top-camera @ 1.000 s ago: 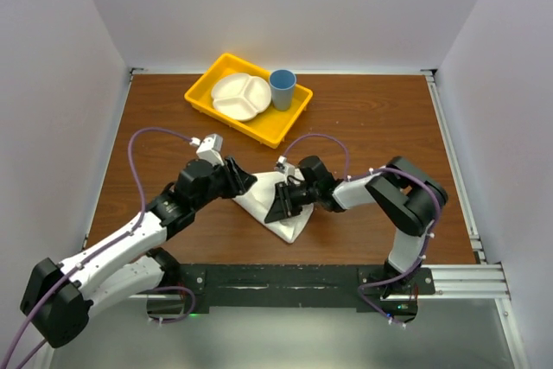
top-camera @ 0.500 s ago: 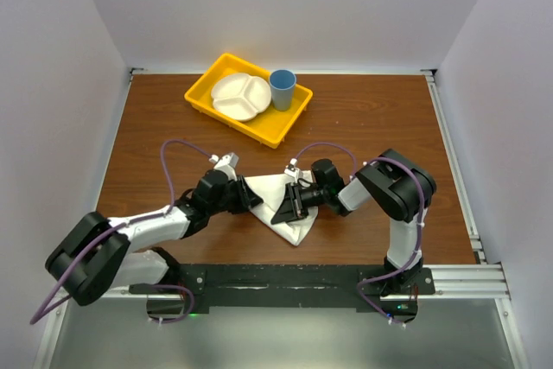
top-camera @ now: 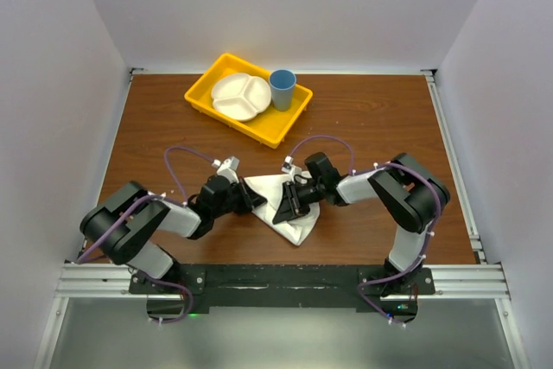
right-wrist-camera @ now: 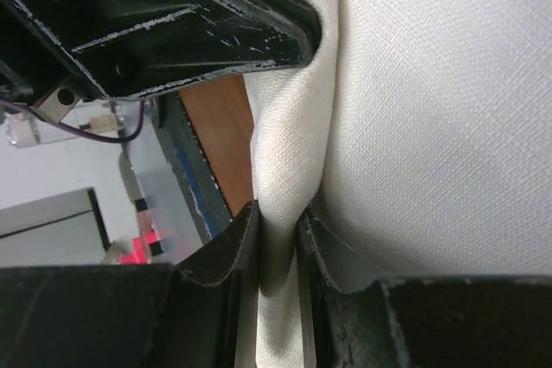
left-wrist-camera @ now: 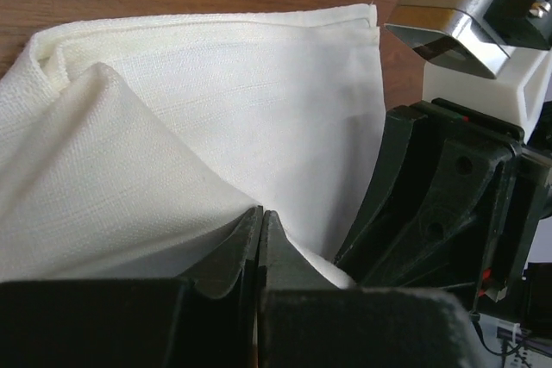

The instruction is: Fold the napkin, place the utensils inside, and roll it up

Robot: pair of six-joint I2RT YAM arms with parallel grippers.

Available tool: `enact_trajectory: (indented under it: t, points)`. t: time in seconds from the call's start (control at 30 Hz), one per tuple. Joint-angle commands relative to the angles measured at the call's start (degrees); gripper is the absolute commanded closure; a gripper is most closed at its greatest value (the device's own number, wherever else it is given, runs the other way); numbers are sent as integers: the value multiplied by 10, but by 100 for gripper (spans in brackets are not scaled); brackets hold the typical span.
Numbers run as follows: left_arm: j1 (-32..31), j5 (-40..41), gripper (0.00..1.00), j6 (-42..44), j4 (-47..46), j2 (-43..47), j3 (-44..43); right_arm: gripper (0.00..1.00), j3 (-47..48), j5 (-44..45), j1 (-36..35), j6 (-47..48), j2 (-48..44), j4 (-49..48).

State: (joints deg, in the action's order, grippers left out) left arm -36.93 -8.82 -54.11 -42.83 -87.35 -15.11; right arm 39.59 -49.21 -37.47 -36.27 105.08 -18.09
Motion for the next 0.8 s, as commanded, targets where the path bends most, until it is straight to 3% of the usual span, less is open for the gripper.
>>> enact_trajectory:
  t: [0.0,0.03,0.17,0.27,0.43,0.57,0.63,0.67,0.77]
  points:
    - [0,0,100,1,15,-72,36,82,29,137,-16,92,-33,176]
    - [0,-4,100,0,10,-83,39,78,36,148,-19,107,-43,197]
    - [1,-8,100,-3,-1,-95,48,50,81,258,-57,146,-113,291]
    - [0,-14,100,-5,0,-95,50,39,121,372,-117,175,-152,359]
    - [0,-28,100,-14,1,-86,53,31,133,561,-214,180,-175,388]
    - [1,-32,100,-17,14,-69,54,28,131,702,-292,177,-157,356]
    - [1,-30,100,-16,22,-56,54,27,141,735,-309,182,-142,334]
    - [0,-29,100,-14,29,-52,54,20,145,761,-326,184,-127,326]
    - [1,-25,100,-13,40,-41,54,19,169,784,-344,192,-89,308]
